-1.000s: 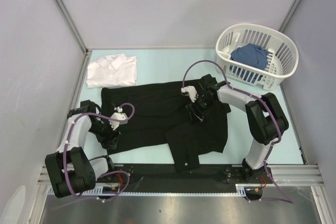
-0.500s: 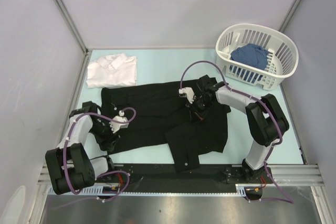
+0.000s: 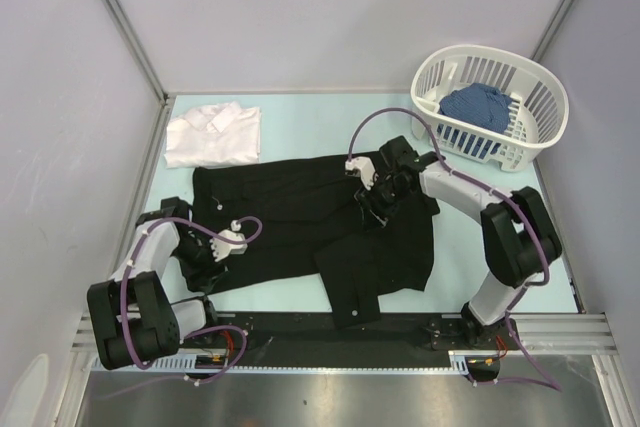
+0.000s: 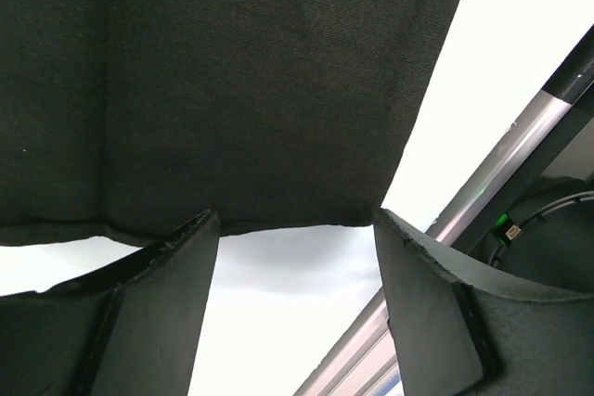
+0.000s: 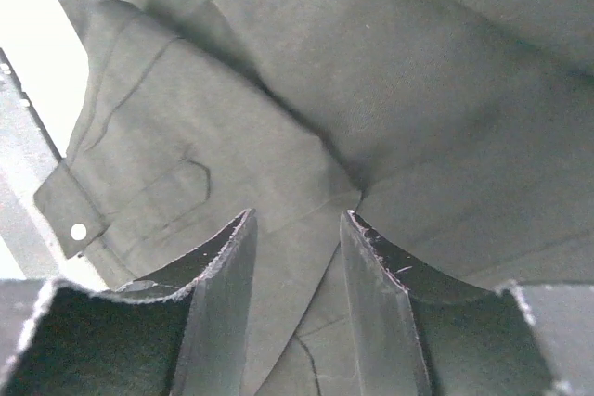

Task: Fold and stack the long sleeve shirts
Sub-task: Fold the shirt

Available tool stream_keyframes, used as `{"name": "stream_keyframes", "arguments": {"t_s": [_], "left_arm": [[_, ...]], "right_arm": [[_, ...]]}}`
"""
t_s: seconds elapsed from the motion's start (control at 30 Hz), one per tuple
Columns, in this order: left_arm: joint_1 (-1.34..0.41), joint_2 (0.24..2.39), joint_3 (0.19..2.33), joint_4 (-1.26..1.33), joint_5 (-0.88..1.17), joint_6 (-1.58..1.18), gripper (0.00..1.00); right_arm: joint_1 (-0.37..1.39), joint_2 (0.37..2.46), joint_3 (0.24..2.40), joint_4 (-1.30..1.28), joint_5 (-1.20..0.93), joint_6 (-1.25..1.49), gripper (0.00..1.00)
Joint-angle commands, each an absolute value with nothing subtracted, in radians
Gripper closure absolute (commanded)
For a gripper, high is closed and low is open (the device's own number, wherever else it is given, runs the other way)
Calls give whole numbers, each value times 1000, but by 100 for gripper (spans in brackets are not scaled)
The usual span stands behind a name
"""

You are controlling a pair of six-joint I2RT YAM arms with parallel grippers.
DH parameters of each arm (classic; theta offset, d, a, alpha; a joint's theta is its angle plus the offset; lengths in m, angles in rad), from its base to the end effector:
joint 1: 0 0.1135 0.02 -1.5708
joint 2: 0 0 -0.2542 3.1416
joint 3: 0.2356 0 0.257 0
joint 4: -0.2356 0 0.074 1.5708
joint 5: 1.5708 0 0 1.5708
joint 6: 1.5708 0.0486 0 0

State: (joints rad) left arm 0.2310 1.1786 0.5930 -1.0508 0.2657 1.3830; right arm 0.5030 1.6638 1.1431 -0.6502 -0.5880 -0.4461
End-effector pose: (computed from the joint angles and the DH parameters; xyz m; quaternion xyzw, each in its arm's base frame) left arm 0.1551 0.0234 0.1396 0.5359 0.8332 -0.1150 0.0731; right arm 0.2803 0.1850 0.1889 -0.4798 0.8081 0.2893 0.1819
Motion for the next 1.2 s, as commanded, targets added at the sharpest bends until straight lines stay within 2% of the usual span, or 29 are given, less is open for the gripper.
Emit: {"name": "stream_keyframes", "arguments": {"t_s": [0.0,0.27,0.33,0.4,0.5,1.0,1.17], "left_arm": [[222,1186,629,-1058,282,1408,26],[222,1157,611,-1037,279,1393,22],[219,1160,604,-1034,270,1394,22],[218,1164,604,-1031,265,1391,23],[215,1172,607,-1025,267,1391,25],[138,1092,525,-1080,206,1534,36],[117,1097,541,-1120,192,1618,44]], "right_arm": [[505,1761,1195,-629,-580,-462,53],[514,1827,1163,-598,-572,-497,56],[515,1821,1160,-603,-577,-500,67],[515,1798,1160,-618,-592,-497,84],[517,1735,1157,-647,-610,-494,100],[476,1519,1101,-670,-652,-436,100],[474,1509,1094,-667,-652,-426,100]]}}
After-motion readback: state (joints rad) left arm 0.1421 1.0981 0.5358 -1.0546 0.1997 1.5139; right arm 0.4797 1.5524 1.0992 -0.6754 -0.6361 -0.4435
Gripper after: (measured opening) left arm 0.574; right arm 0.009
